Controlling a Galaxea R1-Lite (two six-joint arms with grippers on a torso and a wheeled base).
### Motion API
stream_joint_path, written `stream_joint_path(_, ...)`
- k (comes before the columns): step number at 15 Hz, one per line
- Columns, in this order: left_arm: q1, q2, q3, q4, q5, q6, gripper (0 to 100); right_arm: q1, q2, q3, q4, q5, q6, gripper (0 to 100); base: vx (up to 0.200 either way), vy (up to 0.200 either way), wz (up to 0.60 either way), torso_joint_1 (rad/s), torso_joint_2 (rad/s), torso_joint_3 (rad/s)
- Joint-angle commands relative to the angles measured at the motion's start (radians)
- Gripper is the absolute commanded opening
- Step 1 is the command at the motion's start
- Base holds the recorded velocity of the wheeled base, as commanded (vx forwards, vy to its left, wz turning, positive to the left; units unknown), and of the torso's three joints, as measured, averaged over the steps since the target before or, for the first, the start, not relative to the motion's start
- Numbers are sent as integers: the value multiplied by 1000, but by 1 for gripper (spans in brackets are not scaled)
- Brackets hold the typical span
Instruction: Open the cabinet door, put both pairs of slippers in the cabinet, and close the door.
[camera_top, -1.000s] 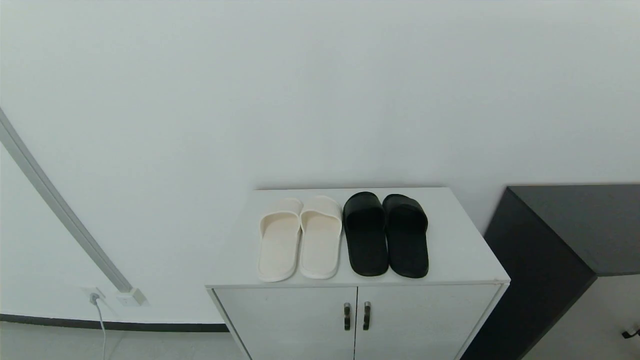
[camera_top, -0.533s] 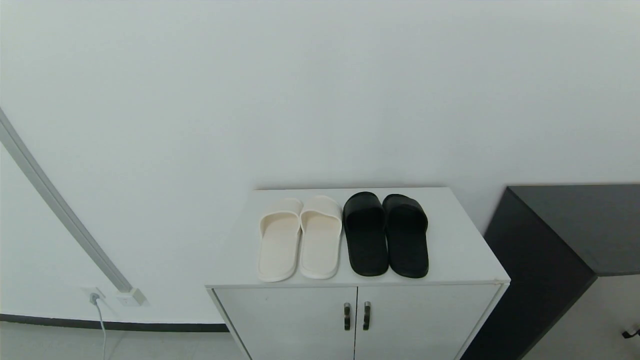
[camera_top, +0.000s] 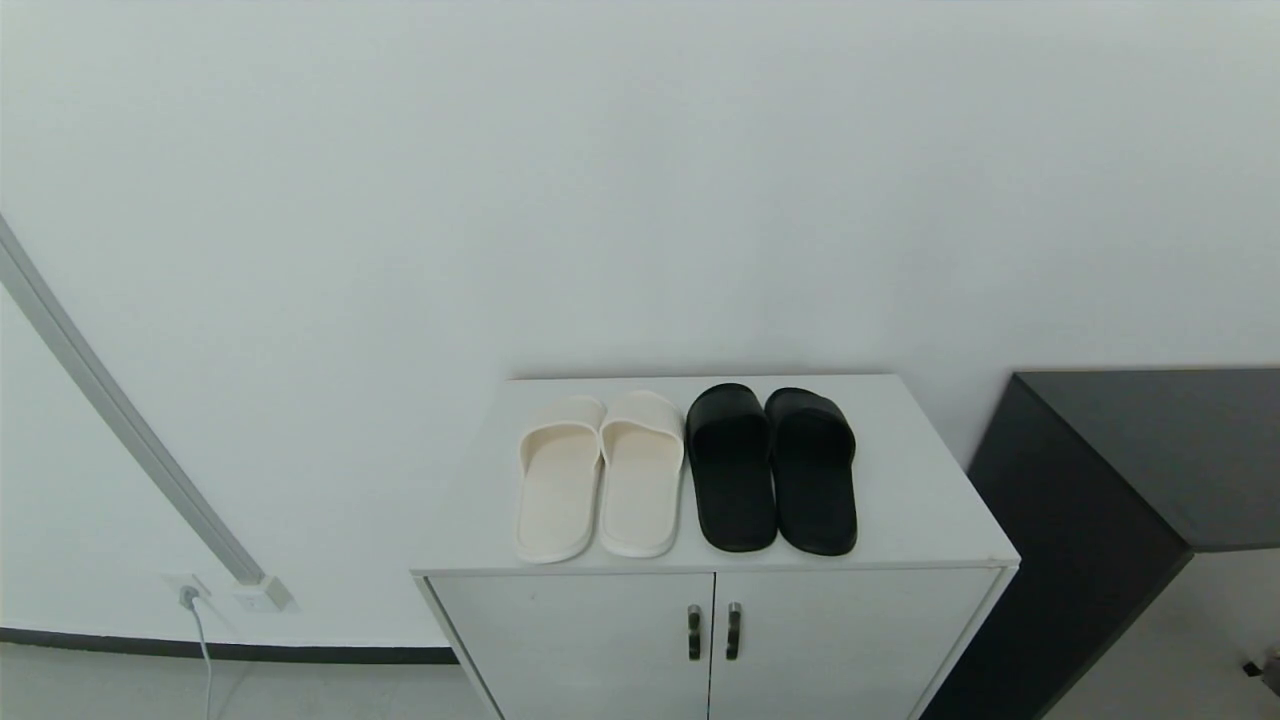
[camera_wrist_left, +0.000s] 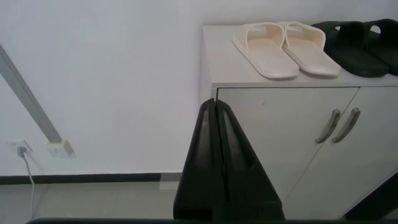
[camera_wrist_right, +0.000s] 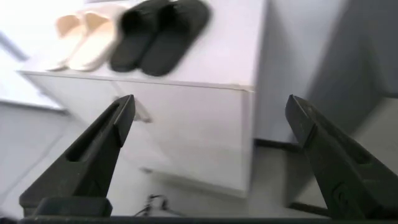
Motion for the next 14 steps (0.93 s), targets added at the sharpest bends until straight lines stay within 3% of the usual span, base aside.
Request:
stream_joint_path(1, 0, 1, 0, 0, 0, -1, 0, 414, 453, -93, -209, -195, 155, 100, 0, 0, 0, 0, 0, 0)
stream_joint_path(2, 0, 1, 0, 0, 0, -1, 0, 548, 536, -136, -250, -334, 202, 100, 0, 0, 0, 0, 0, 0)
stream_joint_path(4, 0, 1, 0, 0, 0, -1, 0, 692, 696, -214, -338, -508, 259, 100, 0, 0, 0, 0, 0, 0)
stream_joint_path(5, 0, 1, 0, 0, 0, -1, 0, 720, 797, -254, -390, -584, 259, 100, 0, 0, 0, 0, 0, 0)
stream_joint_path(8, 0, 1, 0, 0, 0, -1, 0, 738, 1016, -375, -510, -753, 253, 100, 0, 0, 0, 0, 0, 0)
stream_joint_path(14, 0, 1, 0, 0, 0, -1, 0, 736, 1271, -632, -543, -891, 199, 100, 0, 0, 0, 0, 0, 0)
